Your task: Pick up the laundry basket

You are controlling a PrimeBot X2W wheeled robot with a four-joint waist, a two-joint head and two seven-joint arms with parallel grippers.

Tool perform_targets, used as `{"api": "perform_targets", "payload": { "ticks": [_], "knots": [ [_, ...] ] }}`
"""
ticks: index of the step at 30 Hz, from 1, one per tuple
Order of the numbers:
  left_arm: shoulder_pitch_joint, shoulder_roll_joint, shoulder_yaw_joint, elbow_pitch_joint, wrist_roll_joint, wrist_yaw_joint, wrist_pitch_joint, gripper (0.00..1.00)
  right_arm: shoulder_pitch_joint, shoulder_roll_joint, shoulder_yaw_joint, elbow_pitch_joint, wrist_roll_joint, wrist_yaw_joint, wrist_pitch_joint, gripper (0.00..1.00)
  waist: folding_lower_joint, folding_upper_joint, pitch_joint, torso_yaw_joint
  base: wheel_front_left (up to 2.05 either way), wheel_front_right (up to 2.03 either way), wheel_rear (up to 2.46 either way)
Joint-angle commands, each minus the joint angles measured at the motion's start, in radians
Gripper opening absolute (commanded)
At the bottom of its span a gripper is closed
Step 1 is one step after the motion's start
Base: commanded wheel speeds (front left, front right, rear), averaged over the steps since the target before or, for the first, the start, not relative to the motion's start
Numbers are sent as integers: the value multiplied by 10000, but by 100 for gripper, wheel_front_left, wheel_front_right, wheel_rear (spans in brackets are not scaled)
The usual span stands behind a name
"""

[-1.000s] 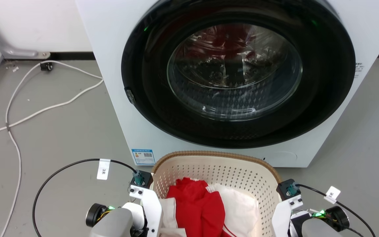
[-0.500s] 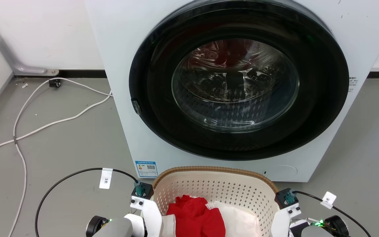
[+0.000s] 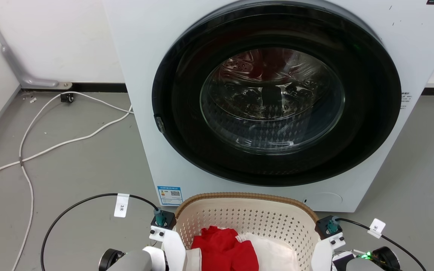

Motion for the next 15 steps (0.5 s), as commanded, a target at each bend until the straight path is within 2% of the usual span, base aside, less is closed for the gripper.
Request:
{"api": "perform_targets", "payload": {
  "ticks": [1, 15],
  "knots": [
    [-66, 246, -57, 1, 20, -25, -66, 0, -41, -268, 156, 52, -33, -7, 66, 0, 1, -1, -1, -3, 0, 0, 0],
    [-154, 294, -447, 74, -423, -25, -69, 0, -130, -356, 755, 52, 635, -7, 164, 0, 1, -1, 13, -33, 0, 0, 0]
  ]
}}
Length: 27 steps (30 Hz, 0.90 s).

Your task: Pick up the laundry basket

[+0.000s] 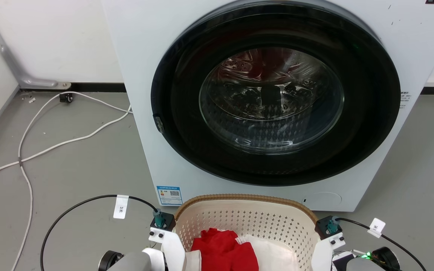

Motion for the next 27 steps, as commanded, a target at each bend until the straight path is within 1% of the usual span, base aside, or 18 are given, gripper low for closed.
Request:
{"api": "perform_targets", "payload": {
  "ticks": [1, 27],
  "knots": [
    [-160, 252, -69, 44, -3, -25, -59, 0, -82, -267, 144, 52, -30, -7, 71, 0, 0, -1, -5, -5, 0, 0, 0],
    [-201, 306, -672, 125, -694, -26, -118, 0, -127, -425, 942, 58, 796, -7, 127, 0, 0, -1, 9, -18, 0, 0, 0]
  ]
}}
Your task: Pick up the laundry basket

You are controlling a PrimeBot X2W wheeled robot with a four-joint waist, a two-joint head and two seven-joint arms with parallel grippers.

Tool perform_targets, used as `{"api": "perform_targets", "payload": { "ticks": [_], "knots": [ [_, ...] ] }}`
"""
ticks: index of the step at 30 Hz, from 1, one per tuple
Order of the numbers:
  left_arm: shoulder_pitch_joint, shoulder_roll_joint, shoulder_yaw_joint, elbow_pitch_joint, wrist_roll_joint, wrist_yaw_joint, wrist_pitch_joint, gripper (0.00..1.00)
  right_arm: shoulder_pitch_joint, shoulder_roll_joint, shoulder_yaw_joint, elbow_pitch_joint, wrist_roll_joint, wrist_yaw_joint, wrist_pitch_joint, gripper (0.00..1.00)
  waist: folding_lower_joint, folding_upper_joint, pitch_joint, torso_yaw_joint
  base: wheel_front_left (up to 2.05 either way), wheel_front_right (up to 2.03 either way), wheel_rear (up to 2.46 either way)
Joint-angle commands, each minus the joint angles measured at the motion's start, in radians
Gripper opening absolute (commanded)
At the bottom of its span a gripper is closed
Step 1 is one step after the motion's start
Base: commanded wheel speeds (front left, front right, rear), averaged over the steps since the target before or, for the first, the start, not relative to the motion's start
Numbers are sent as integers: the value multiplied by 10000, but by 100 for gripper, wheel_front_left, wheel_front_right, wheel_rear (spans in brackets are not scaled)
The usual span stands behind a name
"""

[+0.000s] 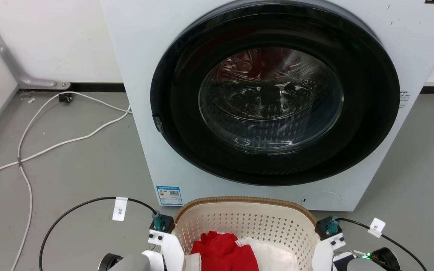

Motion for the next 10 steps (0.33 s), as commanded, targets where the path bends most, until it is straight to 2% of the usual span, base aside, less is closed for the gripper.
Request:
{"api": "perform_targets", "payload": {
  "ticks": [1, 10],
  "knots": [
    [-194, 237, -52, 67, 25, -26, -74, 0, -78, -302, 108, 63, -65, -7, 54, 0, 0, 0, 2, 2, 0, 0, 0],
    [-195, 226, -241, 94, -167, -24, -118, 0, -92, -344, 312, 63, 138, -7, 103, 0, 0, 0, 13, -4, 0, 0, 0]
  ]
}}
